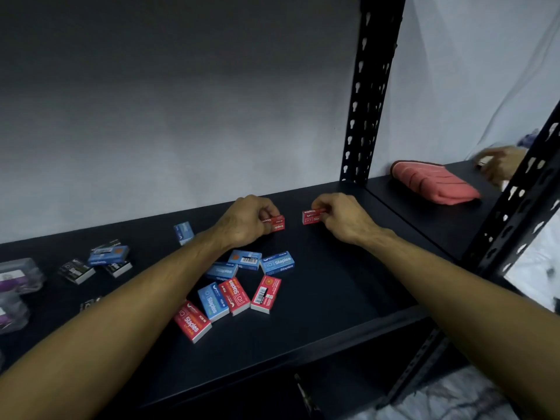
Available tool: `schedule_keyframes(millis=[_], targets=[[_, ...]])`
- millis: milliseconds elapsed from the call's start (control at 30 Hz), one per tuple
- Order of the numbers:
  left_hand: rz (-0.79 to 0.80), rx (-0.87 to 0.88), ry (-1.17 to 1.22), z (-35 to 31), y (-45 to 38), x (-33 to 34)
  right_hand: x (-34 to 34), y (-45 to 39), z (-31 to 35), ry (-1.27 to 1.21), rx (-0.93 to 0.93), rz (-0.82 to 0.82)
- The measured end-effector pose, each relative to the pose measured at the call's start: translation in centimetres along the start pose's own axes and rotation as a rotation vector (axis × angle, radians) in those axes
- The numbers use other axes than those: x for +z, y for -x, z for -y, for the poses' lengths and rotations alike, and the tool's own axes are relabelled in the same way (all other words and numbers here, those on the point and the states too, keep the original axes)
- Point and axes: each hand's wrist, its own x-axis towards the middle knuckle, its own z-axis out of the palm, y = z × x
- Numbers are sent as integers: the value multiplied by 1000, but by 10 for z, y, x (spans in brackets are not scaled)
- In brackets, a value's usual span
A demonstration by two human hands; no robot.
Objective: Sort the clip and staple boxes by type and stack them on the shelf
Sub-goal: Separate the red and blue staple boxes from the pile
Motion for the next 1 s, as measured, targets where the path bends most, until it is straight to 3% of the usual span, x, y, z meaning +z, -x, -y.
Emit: schedule_keyframes(millis=[1000], targets=[[14, 57, 19, -22, -31, 24, -15, -17, -29, -4, 8, 73]])
